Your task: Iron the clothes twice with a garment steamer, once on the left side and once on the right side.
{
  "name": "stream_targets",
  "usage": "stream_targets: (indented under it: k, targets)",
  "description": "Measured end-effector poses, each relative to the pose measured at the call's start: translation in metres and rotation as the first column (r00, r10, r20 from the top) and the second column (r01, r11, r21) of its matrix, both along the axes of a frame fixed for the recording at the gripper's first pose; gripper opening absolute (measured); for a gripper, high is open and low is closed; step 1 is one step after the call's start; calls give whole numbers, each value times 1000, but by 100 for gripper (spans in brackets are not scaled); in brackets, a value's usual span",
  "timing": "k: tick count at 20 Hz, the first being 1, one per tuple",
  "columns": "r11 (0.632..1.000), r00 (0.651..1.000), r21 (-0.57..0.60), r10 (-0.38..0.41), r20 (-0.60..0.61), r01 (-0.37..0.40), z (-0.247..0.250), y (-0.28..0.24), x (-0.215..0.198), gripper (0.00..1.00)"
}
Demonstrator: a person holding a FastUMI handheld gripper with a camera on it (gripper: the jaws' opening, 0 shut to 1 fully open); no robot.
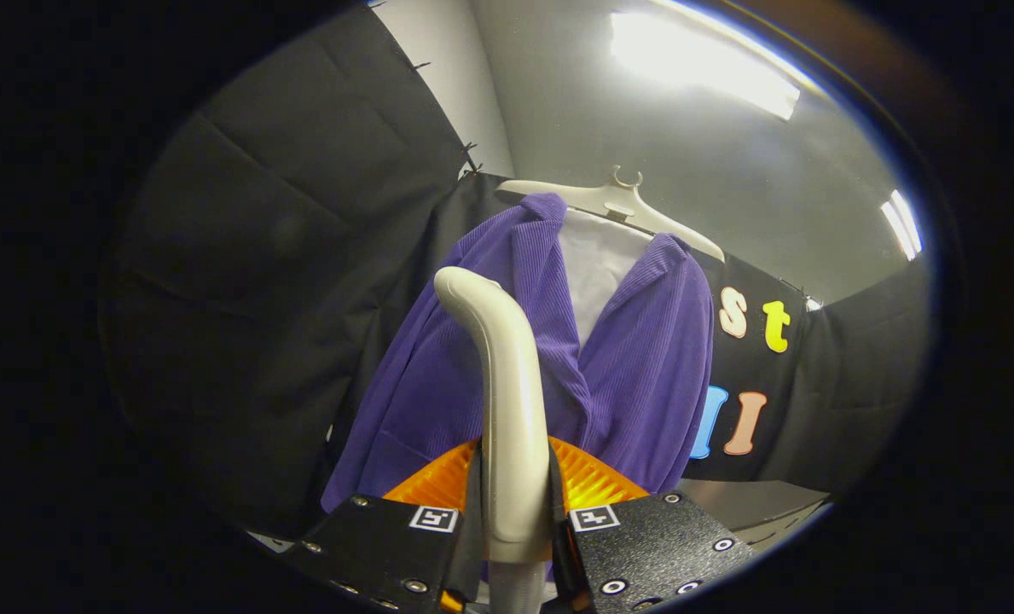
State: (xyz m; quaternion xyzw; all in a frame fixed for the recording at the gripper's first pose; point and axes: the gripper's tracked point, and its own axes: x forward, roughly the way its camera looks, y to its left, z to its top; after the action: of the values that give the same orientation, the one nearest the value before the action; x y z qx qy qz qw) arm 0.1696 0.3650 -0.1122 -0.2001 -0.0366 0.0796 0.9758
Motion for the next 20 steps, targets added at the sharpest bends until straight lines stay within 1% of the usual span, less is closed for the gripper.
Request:
stream_targets:
  k: [2, 8, 13, 17, 20]
  targets:
    - [1000, 998, -20, 10, -59, -11, -25, 0, -5, 33]
    - [995, 990, -90, 37, -138, -50, -75, -9, -24, 33]
    - [988, 975, -134, 52, -215, -82, -116, -16, -39, 33]
    - [983, 975, -162, 55, -213, -91, -126, -18, -46, 33]
    - [983, 964, -149, 66, -258, -107, -140, -18, -55, 33]
